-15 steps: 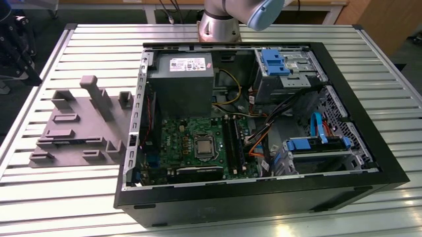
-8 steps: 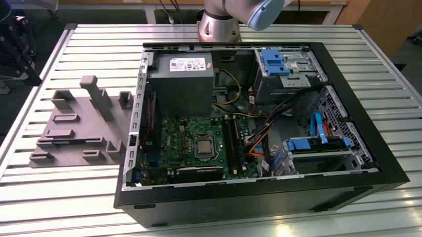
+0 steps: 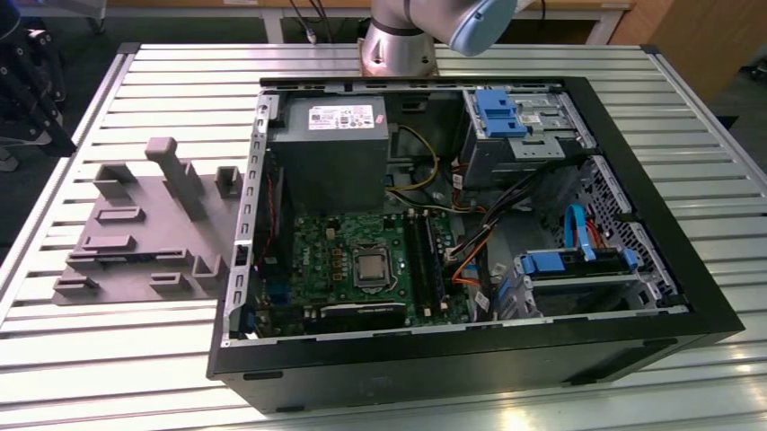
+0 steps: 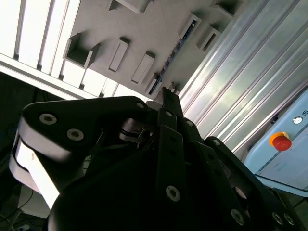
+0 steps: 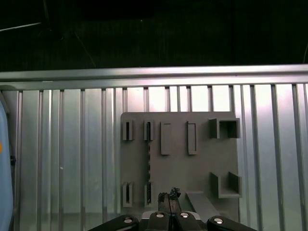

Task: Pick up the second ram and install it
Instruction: 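Pick up the second ram and move it above second insertion slot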

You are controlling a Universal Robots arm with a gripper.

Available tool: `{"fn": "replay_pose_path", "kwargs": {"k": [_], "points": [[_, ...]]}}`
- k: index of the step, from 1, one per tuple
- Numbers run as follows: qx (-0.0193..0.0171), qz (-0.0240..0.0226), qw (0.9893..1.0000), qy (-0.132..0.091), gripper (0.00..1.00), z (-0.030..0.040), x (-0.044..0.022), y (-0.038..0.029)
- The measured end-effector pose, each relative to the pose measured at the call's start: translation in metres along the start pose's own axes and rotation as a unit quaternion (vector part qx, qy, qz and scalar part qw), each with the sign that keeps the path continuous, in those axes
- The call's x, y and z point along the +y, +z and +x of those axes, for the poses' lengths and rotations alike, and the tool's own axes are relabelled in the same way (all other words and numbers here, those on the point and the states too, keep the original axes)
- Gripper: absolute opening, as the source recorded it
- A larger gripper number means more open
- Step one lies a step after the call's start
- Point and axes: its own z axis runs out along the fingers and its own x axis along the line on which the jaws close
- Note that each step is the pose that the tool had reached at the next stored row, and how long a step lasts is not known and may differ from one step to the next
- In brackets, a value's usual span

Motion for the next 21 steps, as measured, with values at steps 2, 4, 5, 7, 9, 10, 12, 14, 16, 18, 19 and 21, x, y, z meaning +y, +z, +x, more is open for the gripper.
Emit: {"fn": "replay_pose_path", "kwargs": {"k": [2, 4, 5, 7, 9, 10, 12, 14, 16, 18, 19, 21], "points": [[0.0, 0.0, 1.0, -0.001, 0.11, 0.0, 0.0, 0.0], [0.0001, 0.0, 1.0, -0.001, 0.11, 0.0001, 0.0, 0.0], [0.0001, 0.0, 1.0, -0.001, 0.11, 0.0001, 0.0, 0.0], [0.0001, 0.0, 1.0, -0.002, 0.11, 0.0001, 0.0, 0.0], [0.0001, 0.0, 1.0, -0.003, 0.11, 0.0002, 0.0, 0.0], [0.0001, 0.0, 1.0, -0.003, 0.11, 0.0002, 0.0, 0.0], [0.0002, 0.0, 1.0, -0.003, 0.11, 0.0003, 0.0, 0.0], [0.0002, 0.0, 1.0, -0.004, 0.11, 0.0003, 0.0, 0.0], [0.0002, 0.0, 1.0, -0.005, 0.11, 0.0003, 0.0, 0.0], [0.0002, 0.0, 1.0, -0.005, 0.11, 0.0004, 0.0, 0.0], [0.0002, 0.0, 1.0, -0.005, 0.11, 0.0004, 0.0, 0.0], [0.0003, 0.0, 1.0, -0.006, 0.11, 0.0004, 0.0, 0.0]]}}
